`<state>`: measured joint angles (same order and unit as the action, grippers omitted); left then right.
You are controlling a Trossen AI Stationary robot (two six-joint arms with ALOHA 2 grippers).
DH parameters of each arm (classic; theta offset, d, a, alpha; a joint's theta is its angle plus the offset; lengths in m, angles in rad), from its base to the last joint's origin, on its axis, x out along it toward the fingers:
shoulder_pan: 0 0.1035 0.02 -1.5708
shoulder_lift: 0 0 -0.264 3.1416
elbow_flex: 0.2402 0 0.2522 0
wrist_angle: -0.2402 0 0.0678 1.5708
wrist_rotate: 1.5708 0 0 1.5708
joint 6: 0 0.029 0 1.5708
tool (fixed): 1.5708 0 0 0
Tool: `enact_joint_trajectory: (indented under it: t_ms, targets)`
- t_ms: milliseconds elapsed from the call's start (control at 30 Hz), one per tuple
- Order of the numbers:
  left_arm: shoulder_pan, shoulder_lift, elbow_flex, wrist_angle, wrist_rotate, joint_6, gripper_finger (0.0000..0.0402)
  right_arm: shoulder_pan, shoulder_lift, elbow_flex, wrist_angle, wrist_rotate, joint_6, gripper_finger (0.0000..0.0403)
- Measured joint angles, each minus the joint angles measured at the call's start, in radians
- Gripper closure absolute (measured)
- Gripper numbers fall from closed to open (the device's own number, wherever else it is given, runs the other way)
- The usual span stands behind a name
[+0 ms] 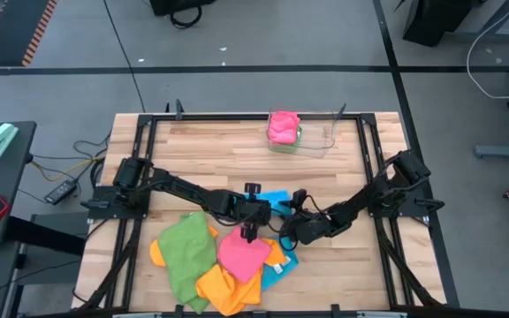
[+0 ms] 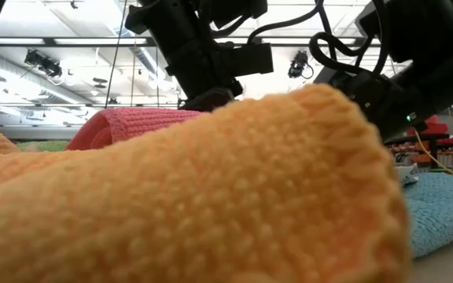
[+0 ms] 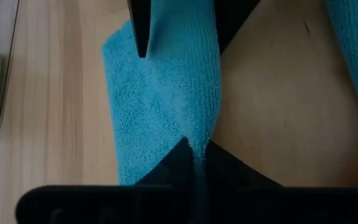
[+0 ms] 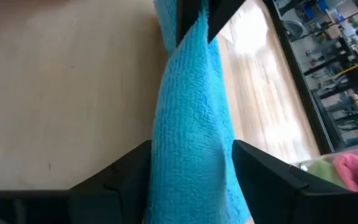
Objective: Fold microfiber towels
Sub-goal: Fold the top blue towel
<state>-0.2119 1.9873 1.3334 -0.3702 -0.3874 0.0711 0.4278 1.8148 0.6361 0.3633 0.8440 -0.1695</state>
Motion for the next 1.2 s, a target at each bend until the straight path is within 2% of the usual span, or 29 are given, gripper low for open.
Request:
enact_joint_trajectory:
  t_ms: [300,500,633,833,933,1067,1200]
  targets:
    - [0.0,0.0,0.0,0.0,0.0,-0.002,0.0375,-0.021,-0.007,0.001,-0.06,-0.004,0.005,0.0264]
    - [-0.001,0.0,0.0,0.004,0.051,-0.015,0.0346,-0.019,-0.036,-0.001,-0.108,-0.044,-0.002,0.0319]
    - [-0.007,0.0,0.001,0.036,0.06,-0.057,0.03,-0.019,-0.089,-0.004,-0.196,-0.078,0.018,0.0358]
    - [-0.018,0.018,0.002,0.194,0.06,-0.114,0.0208,-0.019,-0.1,0.005,-0.209,-0.122,0.082,0.0364]
    - [-0.017,0.044,0.002,0.242,0.049,-0.138,0.0176,-0.019,-0.1,0.023,-0.212,-0.131,0.103,0.0364]
    - [-0.017,0.076,0.002,0.301,0.023,-0.166,0.0158,-0.021,-0.1,0.062,-0.261,-0.132,0.151,0.0365]
    - [-0.022,0.088,0.002,0.311,-0.069,-0.165,0.0162,-0.029,-0.1,0.097,-0.321,-0.148,0.201,0.0365]
